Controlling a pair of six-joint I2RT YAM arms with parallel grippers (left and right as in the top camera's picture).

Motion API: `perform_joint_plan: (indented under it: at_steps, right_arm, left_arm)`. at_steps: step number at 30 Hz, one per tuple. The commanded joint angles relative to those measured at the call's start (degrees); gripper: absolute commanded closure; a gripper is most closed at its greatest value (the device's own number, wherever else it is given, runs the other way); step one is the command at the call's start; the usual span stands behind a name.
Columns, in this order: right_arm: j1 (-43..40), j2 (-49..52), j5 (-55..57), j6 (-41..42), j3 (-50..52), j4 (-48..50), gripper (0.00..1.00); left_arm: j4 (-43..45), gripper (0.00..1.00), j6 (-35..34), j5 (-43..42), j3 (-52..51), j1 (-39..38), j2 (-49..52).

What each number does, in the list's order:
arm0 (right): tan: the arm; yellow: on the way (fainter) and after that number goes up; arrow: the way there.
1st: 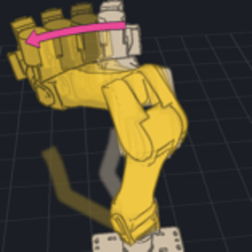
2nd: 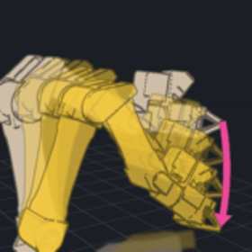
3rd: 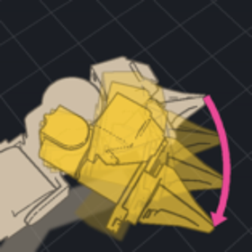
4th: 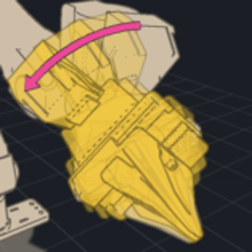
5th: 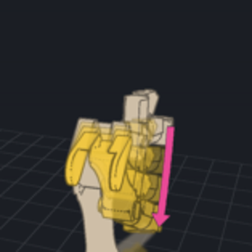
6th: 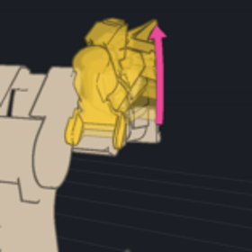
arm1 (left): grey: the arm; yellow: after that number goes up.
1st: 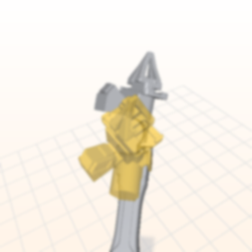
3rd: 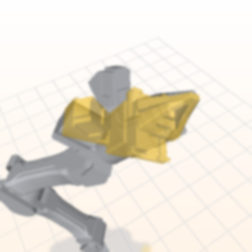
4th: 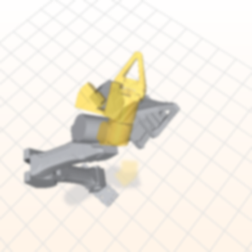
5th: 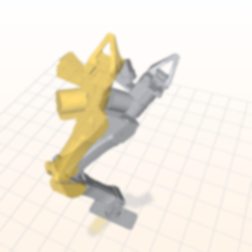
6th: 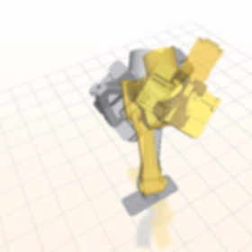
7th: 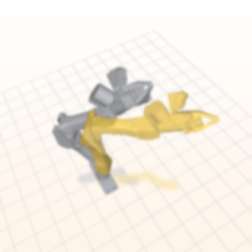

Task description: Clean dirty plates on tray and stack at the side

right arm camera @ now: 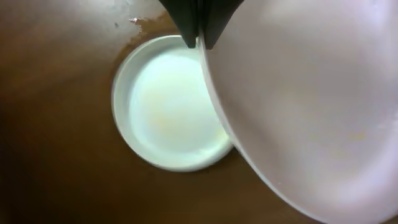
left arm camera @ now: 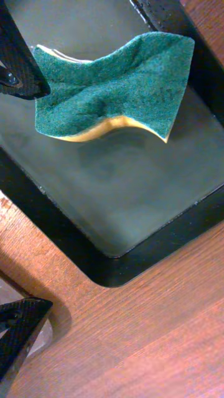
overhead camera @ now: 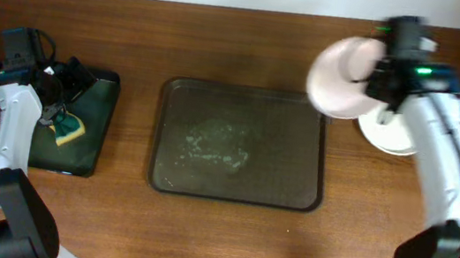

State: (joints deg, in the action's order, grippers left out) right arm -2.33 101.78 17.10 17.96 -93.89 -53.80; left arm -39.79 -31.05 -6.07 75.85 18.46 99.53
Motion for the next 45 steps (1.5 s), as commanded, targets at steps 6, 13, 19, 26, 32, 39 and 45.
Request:
perform_joint_plan:
  at_steps: [6, 13, 19, 26, 32, 39, 45]
  right_arm:
    - [-20.98, 11.30, -22.56, 2.27, 2.12, 0.28, 0.96]
    - [-22.99, 11.80, -22.47, 2.08, 2.05, 0.68, 0.96]
    - [-26.86, 11.74, -22.49, 2.01, 2.05, 0.98, 0.95]
    - [-27.28, 9.60, -29.18, -5.11, 1.97, -1.75, 0.06]
    - [-26.88, -5.75, -30.23, -5.07, 1.99, -8.90, 0.02]
    - [-11.61, -33.92, -30.21, -5.27, 20.92, -10.99, 0.02]
    - [-1.79, -37.94, -30.16, -5.29, 30.71, -12.48, 0.01]
  left_arm:
    - [0.07, 0.01, 0.96, -0.59, -0.07, 0.09, -0.85]
    - [0.09, 0.01, 0.96, -0.59, -0.07, 0.09, -0.85]
    - [0.07, 0.01, 0.96, -0.59, -0.07, 0.09, -0.85]
    - [0.07, 0.01, 0.96, -0.59, -0.07, 0.09, -0.85]
    - [0.07, 0.01, 0.96, -0.59, -0.07, 0.09, -0.85]
    - [0.07, 0.01, 0.96, -0.59, -0.07, 0.09, -0.85]
    - [0.09, 0.01, 0.96, -0.59, -0.07, 0.09, -0.85]
